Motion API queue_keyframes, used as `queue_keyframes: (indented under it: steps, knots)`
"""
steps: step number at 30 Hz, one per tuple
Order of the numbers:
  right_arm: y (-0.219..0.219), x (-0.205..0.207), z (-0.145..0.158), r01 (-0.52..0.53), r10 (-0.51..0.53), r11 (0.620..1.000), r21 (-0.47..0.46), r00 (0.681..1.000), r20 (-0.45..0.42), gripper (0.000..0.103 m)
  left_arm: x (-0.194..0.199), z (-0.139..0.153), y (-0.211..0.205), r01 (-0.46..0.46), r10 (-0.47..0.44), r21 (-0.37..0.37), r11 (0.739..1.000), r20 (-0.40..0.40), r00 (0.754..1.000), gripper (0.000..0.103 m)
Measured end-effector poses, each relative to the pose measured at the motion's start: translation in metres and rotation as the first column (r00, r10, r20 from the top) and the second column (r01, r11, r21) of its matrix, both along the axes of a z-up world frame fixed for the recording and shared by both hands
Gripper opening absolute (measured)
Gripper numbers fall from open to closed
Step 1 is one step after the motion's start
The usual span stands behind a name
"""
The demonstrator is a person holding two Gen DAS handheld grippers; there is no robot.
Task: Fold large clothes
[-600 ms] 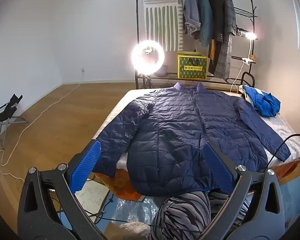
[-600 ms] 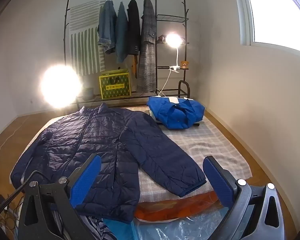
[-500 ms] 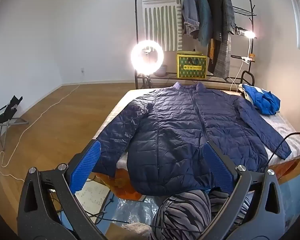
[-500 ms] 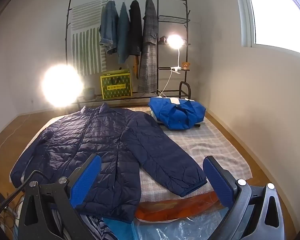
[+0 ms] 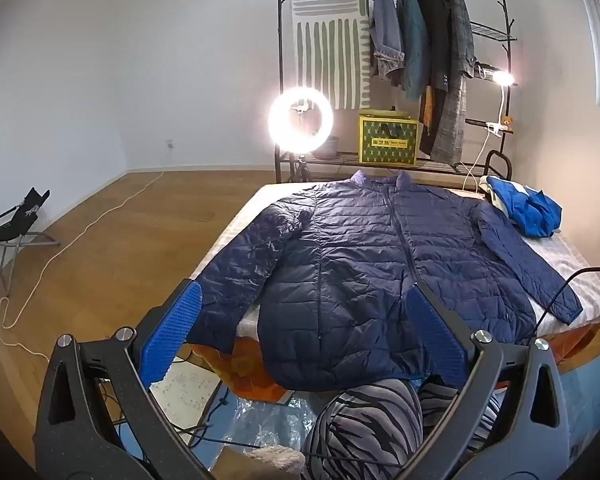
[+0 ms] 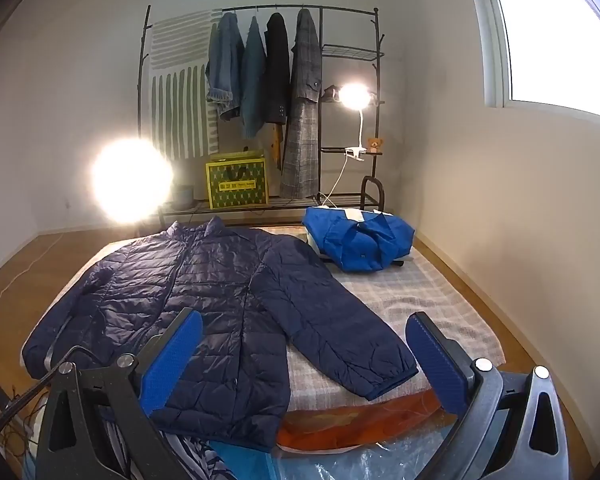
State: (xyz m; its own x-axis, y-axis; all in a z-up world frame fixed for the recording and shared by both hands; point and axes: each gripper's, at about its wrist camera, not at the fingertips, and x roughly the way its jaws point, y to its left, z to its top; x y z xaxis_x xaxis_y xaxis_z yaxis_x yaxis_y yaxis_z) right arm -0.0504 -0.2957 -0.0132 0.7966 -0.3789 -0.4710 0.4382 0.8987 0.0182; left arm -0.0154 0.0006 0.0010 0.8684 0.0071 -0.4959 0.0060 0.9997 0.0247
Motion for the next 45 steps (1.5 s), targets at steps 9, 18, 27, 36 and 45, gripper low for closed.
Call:
queue_keyframes:
  steps: [9, 18, 27, 36, 45]
  knots:
    - [0.006, 0.003, 0.005, 0.003, -0.003, 1.000, 0.008, 1.000, 0.009, 0.103, 0.003, 0.004, 0.005, -0.002, 0.002, -0.008, 1.000, 0.019, 1.000, 0.103]
    - [0.018, 0.004, 0.008, -0.022, 0.022, 1.000, -0.008, 1.000, 0.022, 0.103, -0.002, 0.010, 0.003, -0.003, 0.002, 0.005, 1.000, 0.035, 0.999, 0.103]
    - [0.023, 0.004, 0.016, -0.028, 0.029, 0.999, -0.025, 0.999, 0.037, 0.103, -0.003, 0.005, 0.002, -0.011, 0.011, -0.001, 1.000, 0.021, 1.000, 0.103]
    - [0.019, 0.006, 0.010, -0.021, 0.021, 1.000, -0.004, 1.000, 0.014, 0.103, -0.001, -0.004, 0.000, -0.014, 0.014, 0.015, 1.000, 0.004, 1.000, 0.103]
    - [0.015, 0.011, 0.005, -0.024, 0.024, 1.000, -0.001, 1.000, 0.007, 0.103, 0.001, -0.003, -0.001, -0.017, 0.017, 0.021, 1.000, 0.014, 1.000, 0.103]
